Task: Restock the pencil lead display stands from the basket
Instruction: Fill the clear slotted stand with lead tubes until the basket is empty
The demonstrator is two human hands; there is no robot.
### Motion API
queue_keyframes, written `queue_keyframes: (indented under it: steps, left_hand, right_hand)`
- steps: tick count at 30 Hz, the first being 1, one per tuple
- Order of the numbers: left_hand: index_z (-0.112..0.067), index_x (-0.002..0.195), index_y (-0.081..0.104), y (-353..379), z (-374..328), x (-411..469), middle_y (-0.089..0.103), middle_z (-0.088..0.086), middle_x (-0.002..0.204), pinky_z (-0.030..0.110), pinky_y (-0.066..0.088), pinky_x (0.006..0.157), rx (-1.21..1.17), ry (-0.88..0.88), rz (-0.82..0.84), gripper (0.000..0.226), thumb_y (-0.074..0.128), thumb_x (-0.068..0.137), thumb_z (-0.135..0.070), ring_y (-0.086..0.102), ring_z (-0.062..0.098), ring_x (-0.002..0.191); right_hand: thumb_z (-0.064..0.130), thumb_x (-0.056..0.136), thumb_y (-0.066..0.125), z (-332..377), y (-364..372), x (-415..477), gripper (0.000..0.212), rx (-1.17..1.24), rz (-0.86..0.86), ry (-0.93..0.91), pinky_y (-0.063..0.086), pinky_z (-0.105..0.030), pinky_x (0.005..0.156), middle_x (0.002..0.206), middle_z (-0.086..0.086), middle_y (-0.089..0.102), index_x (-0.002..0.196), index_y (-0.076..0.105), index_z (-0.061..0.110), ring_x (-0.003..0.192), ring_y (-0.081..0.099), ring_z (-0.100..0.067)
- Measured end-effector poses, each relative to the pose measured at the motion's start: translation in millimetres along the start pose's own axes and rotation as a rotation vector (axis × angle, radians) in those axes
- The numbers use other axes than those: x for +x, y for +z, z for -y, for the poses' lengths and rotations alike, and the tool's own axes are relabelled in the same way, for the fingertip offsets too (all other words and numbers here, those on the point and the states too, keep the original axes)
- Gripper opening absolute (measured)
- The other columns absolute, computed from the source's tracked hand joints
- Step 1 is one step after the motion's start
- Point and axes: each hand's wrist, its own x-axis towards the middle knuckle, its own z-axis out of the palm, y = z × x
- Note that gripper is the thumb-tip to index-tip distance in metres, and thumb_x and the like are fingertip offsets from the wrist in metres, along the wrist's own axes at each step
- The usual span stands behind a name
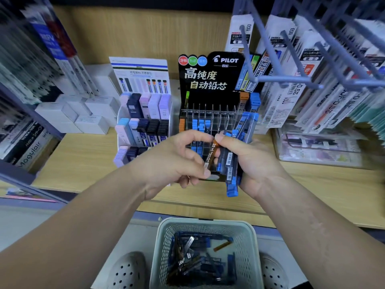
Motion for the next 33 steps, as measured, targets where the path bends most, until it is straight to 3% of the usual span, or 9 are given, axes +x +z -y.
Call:
queue_keyframes:
  steps: [7, 9, 12, 15, 18, 27, 30, 33]
  left_hand:
    - [-0.039, 0.135, 0.053, -7.7, 6.7, -4.6, 0.053, 0.010, 0.066, 0.027, 0.036, 0.048, 0.145, 0.057, 0.001, 0.064, 0.070, 0.087, 0.000, 0.046, 0.018, 0.051]
    - [-0.036, 0.133, 0.056, -13.0, 6.3, -5.7, 0.051, 0.012, 0.067, 0.026, 0.034, 0.047, 0.135, 0.054, -0.019, 0.057, 0.067, 0.089, -0.001, 0.043, 0.017, 0.050]
    - [-0.031, 0.120, 0.066, -28.8, 4.2, -5.5, 0.057, 0.015, 0.072, 0.023, 0.036, 0.048, 0.124, 0.086, -0.159, 0.041, 0.065, 0.092, -0.002, 0.040, 0.012, 0.048]
    - [-0.026, 0.108, 0.072, -42.7, -0.3, -5.0, 0.065, 0.006, 0.071, 0.021, 0.037, 0.048, 0.086, 0.194, -0.376, 0.033, 0.065, 0.091, 0.002, 0.040, 0.010, 0.048]
    - [-0.025, 0.107, 0.072, -48.1, -3.3, -5.0, 0.068, 0.010, 0.075, 0.022, 0.039, 0.049, 0.101, 0.287, -0.520, 0.030, 0.069, 0.089, -0.002, 0.043, 0.012, 0.047]
    - [-0.026, 0.088, 0.072, -37.0, 11.7, 7.3, 0.069, -0.005, 0.068, 0.012, 0.040, 0.054, 0.470, 0.325, -0.561, 0.015, 0.075, 0.087, -0.012, 0.046, 0.007, 0.048]
    - [-0.019, 0.087, 0.076, -30.4, 13.3, 10.8, 0.058, -0.022, 0.052, 0.005, 0.036, 0.053, 0.526, 0.325, -0.577, 0.010, 0.075, 0.087, -0.009, 0.047, 0.001, 0.044]
    - [-0.013, 0.093, 0.077, -28.6, 12.2, 14.7, 0.051, -0.026, 0.042, 0.003, 0.034, 0.048, 0.496, 0.297, -0.586, 0.008, 0.075, 0.087, -0.007, 0.046, -0.004, 0.040]
  right_hand:
    - [0.009, 0.083, 0.080, -6.2, 11.6, -1.3, 0.035, -0.043, 0.055, -0.006, 0.055, -0.029, 0.053, 0.070, -0.006, 0.068, 0.114, 0.066, 0.004, 0.058, 0.065, -0.018]
    - [0.009, 0.084, 0.078, -7.3, 13.0, -2.0, 0.027, -0.041, 0.071, -0.004, 0.056, -0.029, 0.054, 0.073, -0.005, 0.070, 0.108, 0.068, 0.005, 0.059, 0.066, -0.016]
    - [0.009, 0.086, 0.076, -7.7, 12.7, -2.7, 0.010, -0.039, 0.083, 0.005, 0.056, -0.028, 0.055, 0.076, -0.007, 0.071, 0.095, 0.070, 0.008, 0.060, 0.064, -0.017]
    - [0.010, 0.086, 0.077, -6.3, 9.0, -1.6, 0.011, -0.032, 0.054, 0.012, 0.057, -0.029, 0.056, 0.078, -0.007, 0.071, 0.094, 0.070, 0.008, 0.061, 0.065, -0.017]
    - [0.012, 0.086, 0.078, -4.9, 5.0, -0.5, 0.014, -0.040, 0.038, 0.012, 0.056, -0.028, 0.057, 0.079, -0.007, 0.072, 0.097, 0.070, 0.008, 0.063, 0.066, -0.017]
    - [0.014, 0.084, 0.079, -3.0, -3.3, -0.5, 0.023, -0.053, 0.030, 0.016, 0.057, -0.028, 0.058, 0.079, -0.005, 0.072, 0.104, 0.070, 0.007, 0.061, 0.066, -0.016]
    - [0.014, 0.084, 0.079, -1.6, -5.1, -1.1, 0.023, -0.045, 0.026, 0.020, 0.057, -0.028, 0.058, 0.079, -0.005, 0.072, 0.103, 0.070, 0.007, 0.061, 0.066, -0.016]
    - [0.015, 0.085, 0.078, 0.6, -7.0, -2.9, 0.020, -0.041, 0.032, 0.026, 0.057, -0.027, 0.058, 0.079, -0.005, 0.071, 0.101, 0.070, 0.007, 0.061, 0.065, -0.015]
